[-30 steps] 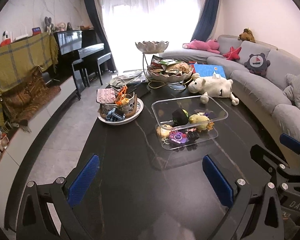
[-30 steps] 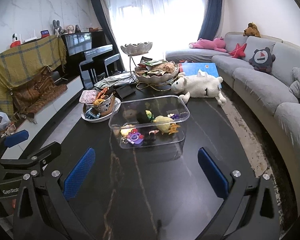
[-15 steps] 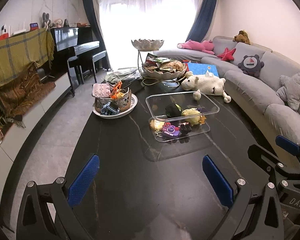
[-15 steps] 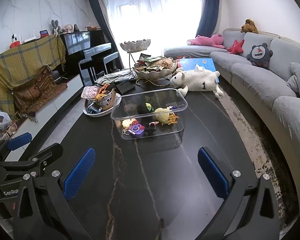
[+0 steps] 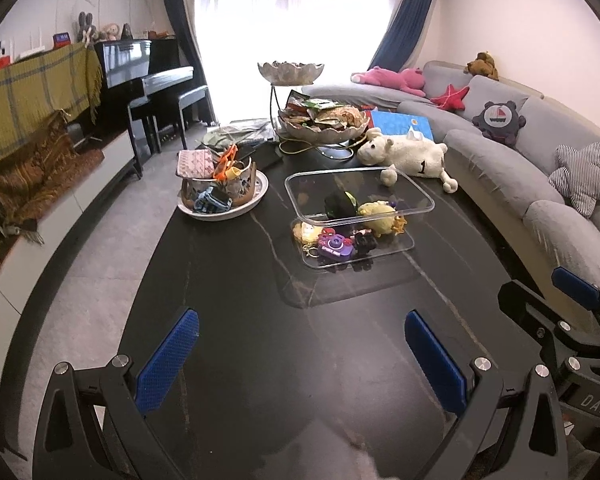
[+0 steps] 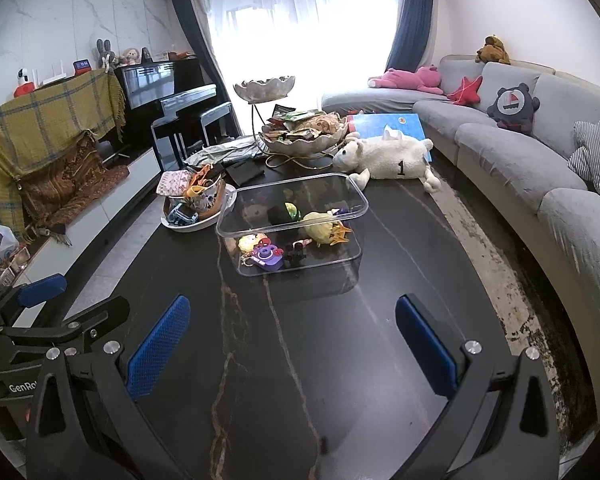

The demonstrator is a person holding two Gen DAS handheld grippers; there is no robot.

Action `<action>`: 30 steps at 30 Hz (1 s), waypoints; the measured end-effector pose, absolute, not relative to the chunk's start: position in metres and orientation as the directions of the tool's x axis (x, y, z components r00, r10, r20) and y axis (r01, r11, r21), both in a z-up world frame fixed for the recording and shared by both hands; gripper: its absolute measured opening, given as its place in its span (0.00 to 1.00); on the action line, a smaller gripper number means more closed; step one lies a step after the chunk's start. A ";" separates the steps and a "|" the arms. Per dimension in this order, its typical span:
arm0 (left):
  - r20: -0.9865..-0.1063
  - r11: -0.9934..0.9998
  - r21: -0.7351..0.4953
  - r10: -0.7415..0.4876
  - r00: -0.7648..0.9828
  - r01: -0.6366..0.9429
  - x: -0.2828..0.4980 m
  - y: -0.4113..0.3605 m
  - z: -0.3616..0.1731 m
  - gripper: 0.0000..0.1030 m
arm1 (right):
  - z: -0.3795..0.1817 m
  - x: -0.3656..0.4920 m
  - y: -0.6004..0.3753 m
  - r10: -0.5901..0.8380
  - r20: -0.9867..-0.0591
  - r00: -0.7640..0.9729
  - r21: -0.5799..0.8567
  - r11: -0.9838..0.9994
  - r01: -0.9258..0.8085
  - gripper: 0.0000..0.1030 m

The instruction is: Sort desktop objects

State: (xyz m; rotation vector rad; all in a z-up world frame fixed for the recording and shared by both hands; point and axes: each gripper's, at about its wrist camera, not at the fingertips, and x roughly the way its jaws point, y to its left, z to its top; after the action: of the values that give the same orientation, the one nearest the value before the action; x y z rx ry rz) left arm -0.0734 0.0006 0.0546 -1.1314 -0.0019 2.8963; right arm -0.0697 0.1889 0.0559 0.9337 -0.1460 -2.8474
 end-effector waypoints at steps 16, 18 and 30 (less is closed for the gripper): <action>-0.677 -1.000 0.002 0.018 -0.736 -0.027 -0.066 0.003 0.053 0.99 | 0.052 -0.063 0.190 -0.160 -0.589 -0.792 0.144 -0.985 0.093 0.99; -0.679 -1.000 -0.001 0.022 -0.734 -0.028 -0.065 0.003 0.053 0.99 | 0.052 -0.062 0.190 -0.161 -0.589 -0.792 0.144 -0.985 0.093 0.99; -0.674 -1.000 0.011 0.013 -0.739 -0.028 -0.062 0.005 0.053 0.99 | 0.053 -0.059 0.188 -0.159 -0.588 -0.793 0.141 -0.986 0.093 0.99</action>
State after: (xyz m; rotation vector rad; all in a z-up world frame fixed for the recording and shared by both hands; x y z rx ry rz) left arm -0.0624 0.0050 0.0531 -1.1267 0.0316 2.9090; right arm -0.0593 0.1885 0.0528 0.9487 -0.1575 -2.8505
